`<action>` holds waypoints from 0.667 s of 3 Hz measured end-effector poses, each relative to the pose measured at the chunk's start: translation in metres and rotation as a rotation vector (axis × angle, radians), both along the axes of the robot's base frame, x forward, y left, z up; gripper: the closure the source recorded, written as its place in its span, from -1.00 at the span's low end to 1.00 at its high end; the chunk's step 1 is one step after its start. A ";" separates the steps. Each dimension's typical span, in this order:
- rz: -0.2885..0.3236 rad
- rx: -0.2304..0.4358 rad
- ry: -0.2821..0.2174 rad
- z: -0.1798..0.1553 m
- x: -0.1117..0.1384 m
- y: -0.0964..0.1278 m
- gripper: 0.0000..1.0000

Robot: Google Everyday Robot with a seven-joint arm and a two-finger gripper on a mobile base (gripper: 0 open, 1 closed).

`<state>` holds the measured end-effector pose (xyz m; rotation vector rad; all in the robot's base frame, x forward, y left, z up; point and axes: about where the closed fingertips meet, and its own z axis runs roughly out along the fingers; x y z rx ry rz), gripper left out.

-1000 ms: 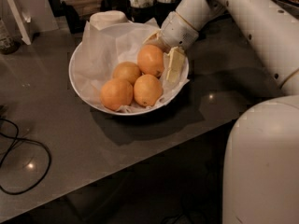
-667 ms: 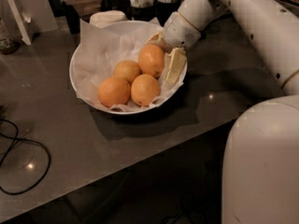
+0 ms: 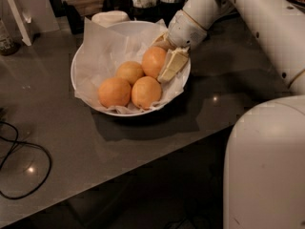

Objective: Pick orange from white bowl

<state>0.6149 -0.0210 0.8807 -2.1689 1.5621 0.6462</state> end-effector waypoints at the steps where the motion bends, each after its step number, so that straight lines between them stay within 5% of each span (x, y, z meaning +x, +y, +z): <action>1: 0.000 0.000 0.000 0.002 0.001 0.001 -0.04; 2: -0.001 0.000 0.000 0.002 0.001 0.002 0.34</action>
Offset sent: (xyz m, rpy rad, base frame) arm -0.0126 -0.0345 -0.0349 -0.3492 0.1033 -0.1209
